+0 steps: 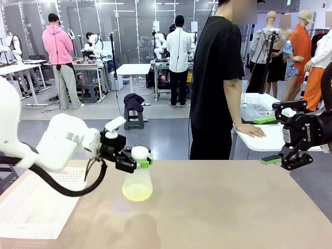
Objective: Prepare the solutions needed for the experiment.
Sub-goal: When the human places the Big flask in the center of the table, pick up the Big flask and place it in the left Organizing basket.
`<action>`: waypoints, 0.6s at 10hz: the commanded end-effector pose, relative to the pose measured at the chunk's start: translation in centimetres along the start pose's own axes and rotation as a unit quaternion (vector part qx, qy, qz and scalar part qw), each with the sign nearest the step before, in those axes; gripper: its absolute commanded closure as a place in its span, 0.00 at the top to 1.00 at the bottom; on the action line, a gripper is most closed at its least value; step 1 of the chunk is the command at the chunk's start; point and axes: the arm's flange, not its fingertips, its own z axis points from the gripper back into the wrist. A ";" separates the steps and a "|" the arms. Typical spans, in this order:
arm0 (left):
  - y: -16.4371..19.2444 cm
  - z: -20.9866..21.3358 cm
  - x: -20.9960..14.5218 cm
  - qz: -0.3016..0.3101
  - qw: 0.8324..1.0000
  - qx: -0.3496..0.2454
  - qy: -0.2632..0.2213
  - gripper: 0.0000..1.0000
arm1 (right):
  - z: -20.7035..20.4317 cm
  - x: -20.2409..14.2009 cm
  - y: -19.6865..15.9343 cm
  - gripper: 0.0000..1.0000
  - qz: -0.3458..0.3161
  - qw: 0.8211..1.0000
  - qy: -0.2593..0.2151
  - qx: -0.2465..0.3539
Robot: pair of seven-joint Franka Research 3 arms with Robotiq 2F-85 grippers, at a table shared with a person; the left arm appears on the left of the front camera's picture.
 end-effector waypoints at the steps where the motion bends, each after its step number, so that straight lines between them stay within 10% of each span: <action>1: -2.0 2.0 4.8 -0.023 0.999 0.019 0.030 0.05 | 0.0 -0.1 0.2 1.00 0.002 1.000 0.000 0.009; 6: -10.3 15.1 9.9 -0.044 0.989 0.135 0.029 0.05 | 0.0 -0.1 0.2 1.00 0.002 1.000 0.000 0.009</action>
